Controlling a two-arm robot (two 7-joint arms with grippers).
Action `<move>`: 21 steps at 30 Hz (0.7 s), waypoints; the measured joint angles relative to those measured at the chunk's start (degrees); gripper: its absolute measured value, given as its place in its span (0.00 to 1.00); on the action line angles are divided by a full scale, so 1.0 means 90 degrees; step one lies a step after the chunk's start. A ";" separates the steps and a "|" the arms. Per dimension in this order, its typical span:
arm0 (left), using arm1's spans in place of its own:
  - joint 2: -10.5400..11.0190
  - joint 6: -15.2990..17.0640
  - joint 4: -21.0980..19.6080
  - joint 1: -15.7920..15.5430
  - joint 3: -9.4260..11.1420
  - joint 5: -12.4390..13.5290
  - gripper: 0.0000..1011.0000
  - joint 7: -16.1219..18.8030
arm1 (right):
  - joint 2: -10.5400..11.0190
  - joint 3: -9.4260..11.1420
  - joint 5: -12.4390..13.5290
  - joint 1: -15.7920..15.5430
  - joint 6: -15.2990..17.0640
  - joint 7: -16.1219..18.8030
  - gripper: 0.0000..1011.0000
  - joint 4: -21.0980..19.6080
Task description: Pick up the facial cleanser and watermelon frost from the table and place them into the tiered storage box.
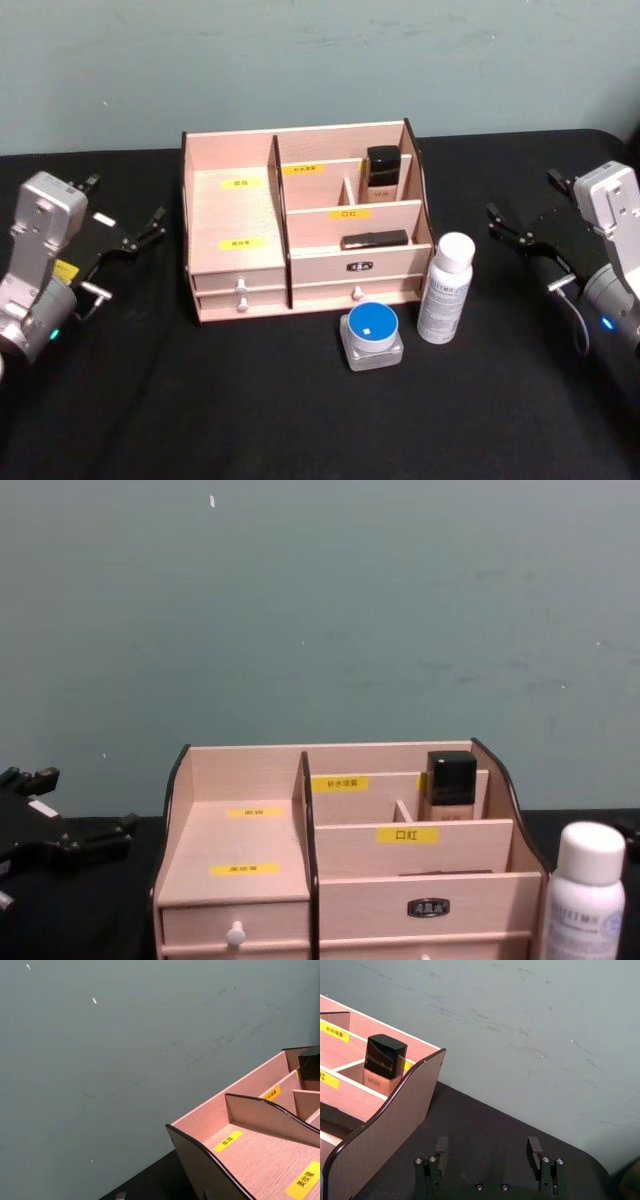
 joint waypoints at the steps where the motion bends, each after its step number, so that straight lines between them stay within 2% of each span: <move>1: 0.0000 0.0000 0.0000 0.0000 0.0000 0.0000 1.00 0.0000 | 0.0000 0.0000 0.0000 0.0000 0.0000 0.0000 0.99 0.0000; 21: 0.0000 0.0000 0.0000 0.0000 0.0000 0.0000 1.00 0.0000 | 0.0000 0.0000 0.0000 0.0000 0.0000 0.0000 0.99 0.0000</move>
